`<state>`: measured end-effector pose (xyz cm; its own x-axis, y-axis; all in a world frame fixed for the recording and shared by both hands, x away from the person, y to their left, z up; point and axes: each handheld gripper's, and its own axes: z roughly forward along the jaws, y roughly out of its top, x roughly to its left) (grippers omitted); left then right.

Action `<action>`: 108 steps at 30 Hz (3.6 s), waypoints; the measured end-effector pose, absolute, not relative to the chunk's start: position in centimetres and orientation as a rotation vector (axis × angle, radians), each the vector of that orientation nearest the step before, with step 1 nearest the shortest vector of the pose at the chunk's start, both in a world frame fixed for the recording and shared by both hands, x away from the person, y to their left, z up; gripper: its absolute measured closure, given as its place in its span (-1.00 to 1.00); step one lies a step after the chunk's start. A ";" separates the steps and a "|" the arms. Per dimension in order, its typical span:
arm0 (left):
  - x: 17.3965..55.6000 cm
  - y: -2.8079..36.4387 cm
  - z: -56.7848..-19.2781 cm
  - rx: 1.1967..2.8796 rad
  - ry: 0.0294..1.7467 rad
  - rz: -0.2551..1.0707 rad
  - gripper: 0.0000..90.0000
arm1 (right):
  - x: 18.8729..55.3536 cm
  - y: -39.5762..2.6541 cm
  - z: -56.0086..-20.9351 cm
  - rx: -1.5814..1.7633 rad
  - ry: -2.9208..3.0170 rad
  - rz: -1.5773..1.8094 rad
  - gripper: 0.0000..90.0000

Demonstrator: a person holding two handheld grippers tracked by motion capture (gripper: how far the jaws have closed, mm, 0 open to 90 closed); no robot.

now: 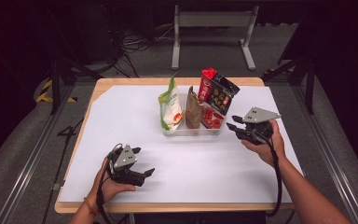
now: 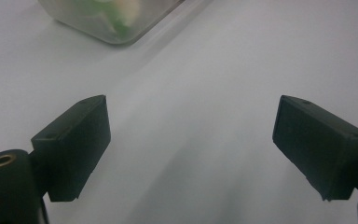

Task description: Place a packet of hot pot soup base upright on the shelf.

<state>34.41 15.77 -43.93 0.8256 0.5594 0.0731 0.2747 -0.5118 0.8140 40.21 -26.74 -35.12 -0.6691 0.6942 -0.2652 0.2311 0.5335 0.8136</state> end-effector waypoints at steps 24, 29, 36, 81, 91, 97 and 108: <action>34.5 15.7 -44.0 2.135 0.607 0.410 -0.73 | 39.5 -27.6 -35.9 0.735 2.222 1.022 -0.06; 34.5 15.6 -44.0 2.138 0.607 0.409 -0.73 | 39.3 -27.9 -36.2 0.735 2.227 1.011 -0.21; 34.5 15.6 -44.0 2.140 0.607 0.404 -0.73 | 39.0 -28.3 -36.4 0.716 2.235 0.997 -0.41; 34.3 16.0 -43.8 2.124 0.613 0.420 -0.74 | 33.6 -32.2 -40.0 0.694 2.140 1.064 -0.75; 34.3 16.0 -43.8 2.123 0.613 0.418 -0.74 | 32.3 -34.0 -41.1 0.731 2.137 1.073 -0.75; 34.3 16.1 -43.8 2.119 0.618 0.418 -0.74 | 31.7 -35.1 -41.7 0.749 2.122 1.074 -0.75; 34.3 16.2 -43.8 2.110 0.624 0.420 -0.74 | 31.0 -37.1 -42.5 0.818 2.085 1.097 -0.75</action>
<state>34.34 16.18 -43.76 0.8173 0.5722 0.0675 0.2785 -0.4950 0.8231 30.96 -37.08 -42.50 -0.6041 0.7583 -0.2451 0.2273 0.4587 0.8590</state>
